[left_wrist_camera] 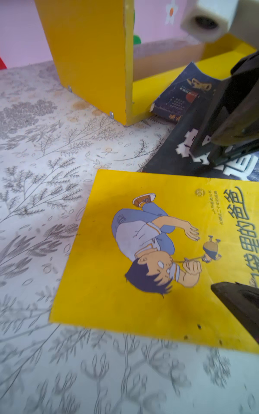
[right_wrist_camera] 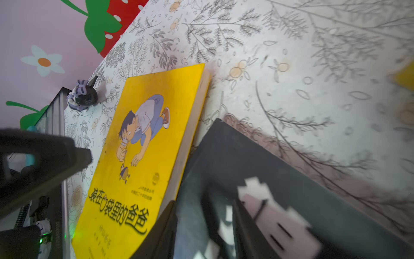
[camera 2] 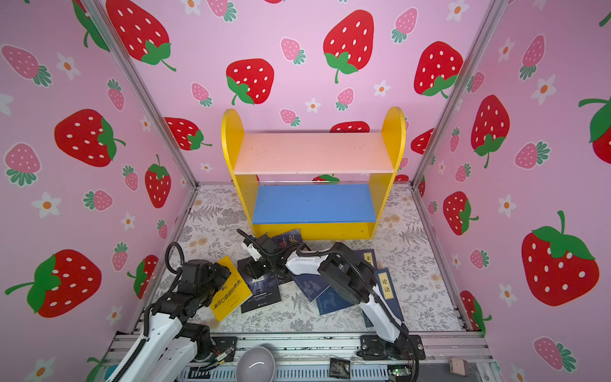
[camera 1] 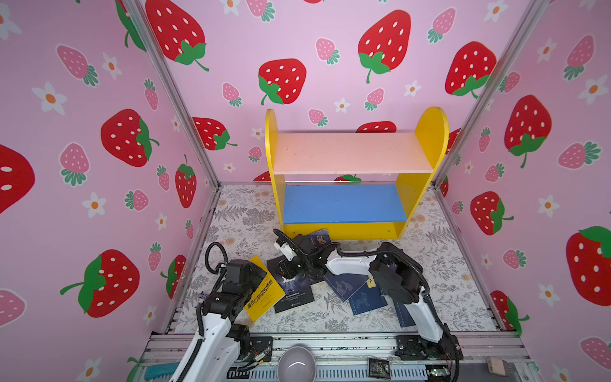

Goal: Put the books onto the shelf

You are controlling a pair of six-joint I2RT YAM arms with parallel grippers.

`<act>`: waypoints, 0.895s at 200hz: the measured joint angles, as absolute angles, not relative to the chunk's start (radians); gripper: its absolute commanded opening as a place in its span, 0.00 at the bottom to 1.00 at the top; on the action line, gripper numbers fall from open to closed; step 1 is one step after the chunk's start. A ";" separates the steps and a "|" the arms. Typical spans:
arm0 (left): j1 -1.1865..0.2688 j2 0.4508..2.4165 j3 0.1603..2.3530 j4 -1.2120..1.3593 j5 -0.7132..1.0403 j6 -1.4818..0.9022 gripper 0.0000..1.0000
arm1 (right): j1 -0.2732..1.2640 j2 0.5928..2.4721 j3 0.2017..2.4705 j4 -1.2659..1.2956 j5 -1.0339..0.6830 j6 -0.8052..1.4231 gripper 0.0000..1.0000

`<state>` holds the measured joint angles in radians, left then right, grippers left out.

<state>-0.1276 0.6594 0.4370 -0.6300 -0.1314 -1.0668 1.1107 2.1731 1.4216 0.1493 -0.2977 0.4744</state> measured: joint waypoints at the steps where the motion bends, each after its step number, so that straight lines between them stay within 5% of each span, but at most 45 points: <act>1: -0.127 0.661 0.440 -0.634 -0.134 -1.067 0.98 | 1.110 2.172 1.421 0.149 -0.298 0.474 0.46; 75: -0.007 0.703 0.389 -0.801 -0.220 -1.056 0.99 | 1.097 2.156 1.419 0.102 -0.358 0.453 0.58; 179: 0.046 0.735 0.326 -0.695 -0.169 -1.041 0.98 | 1.098 2.166 1.433 0.081 -0.402 0.463 0.57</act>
<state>0.0456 0.7349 0.3260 -0.6949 -0.1692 -1.0409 1.0977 2.1662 1.4326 0.0814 -0.4015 0.4633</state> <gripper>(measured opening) 0.977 0.562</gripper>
